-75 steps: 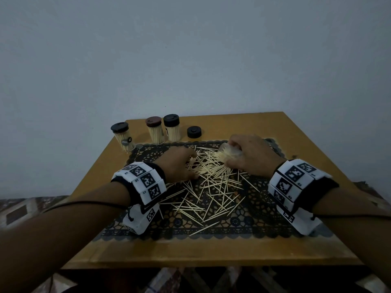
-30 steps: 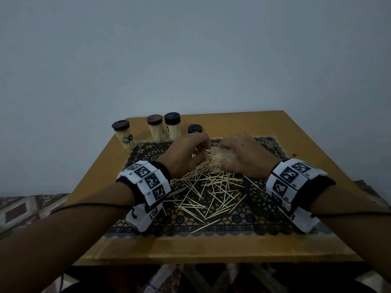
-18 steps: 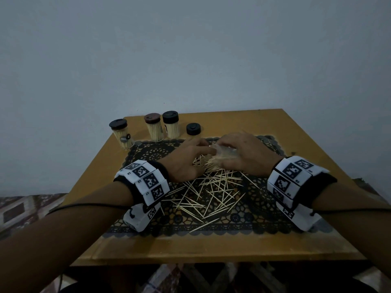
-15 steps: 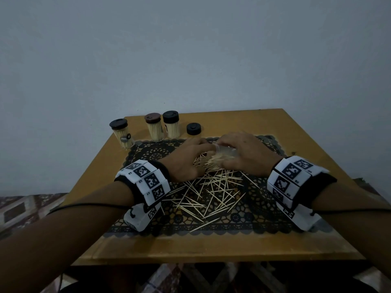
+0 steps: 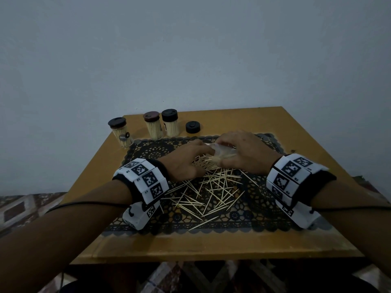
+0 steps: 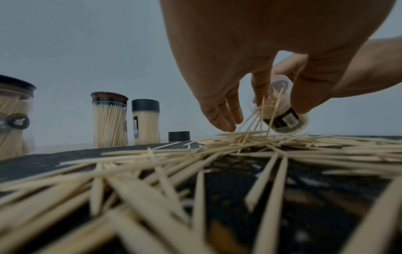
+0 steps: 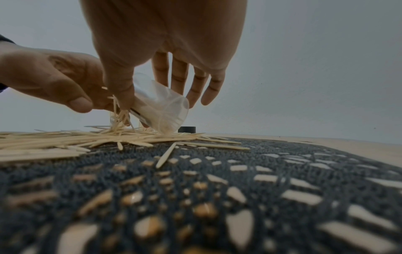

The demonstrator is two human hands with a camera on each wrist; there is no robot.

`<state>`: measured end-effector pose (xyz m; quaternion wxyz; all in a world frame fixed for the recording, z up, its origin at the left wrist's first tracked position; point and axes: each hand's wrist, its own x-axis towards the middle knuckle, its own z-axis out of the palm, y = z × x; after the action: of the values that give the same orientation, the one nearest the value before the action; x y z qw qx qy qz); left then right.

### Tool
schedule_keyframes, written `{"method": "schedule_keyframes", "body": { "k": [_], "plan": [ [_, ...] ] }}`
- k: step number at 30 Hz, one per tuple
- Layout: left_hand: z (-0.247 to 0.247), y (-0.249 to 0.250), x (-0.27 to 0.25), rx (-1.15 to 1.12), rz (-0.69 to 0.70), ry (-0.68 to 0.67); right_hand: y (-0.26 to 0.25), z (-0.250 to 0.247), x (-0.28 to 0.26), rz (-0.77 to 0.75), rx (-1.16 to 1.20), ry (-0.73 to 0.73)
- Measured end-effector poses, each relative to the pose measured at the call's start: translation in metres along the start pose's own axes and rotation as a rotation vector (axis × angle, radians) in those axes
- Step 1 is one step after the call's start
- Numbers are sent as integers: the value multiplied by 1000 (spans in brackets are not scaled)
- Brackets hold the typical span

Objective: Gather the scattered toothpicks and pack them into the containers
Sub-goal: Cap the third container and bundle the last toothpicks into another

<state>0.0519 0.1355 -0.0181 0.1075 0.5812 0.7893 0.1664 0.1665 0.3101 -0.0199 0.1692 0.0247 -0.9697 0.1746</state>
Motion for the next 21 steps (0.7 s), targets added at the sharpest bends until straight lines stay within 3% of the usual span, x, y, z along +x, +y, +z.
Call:
{"method": "schedule_keyframes", "body": {
  "k": [5, 11, 15, 18, 21],
  "plan": [
    [1, 2, -1, -25, 9, 12, 3, 3, 1, 4, 14, 21],
    [0, 3, -3, -90, -23, 174, 8, 1, 0, 92, -22, 101],
    [-1, 0, -3, -29, -116, 122, 11, 0, 0, 195, -58, 170],
    [-3, 2, -4, 68, -108, 94, 12, -3, -1, 267, -19, 256],
    [-10, 10, -3, 185, -90, -17, 9, -4, 0, 287, 39, 309]
  ]
}}
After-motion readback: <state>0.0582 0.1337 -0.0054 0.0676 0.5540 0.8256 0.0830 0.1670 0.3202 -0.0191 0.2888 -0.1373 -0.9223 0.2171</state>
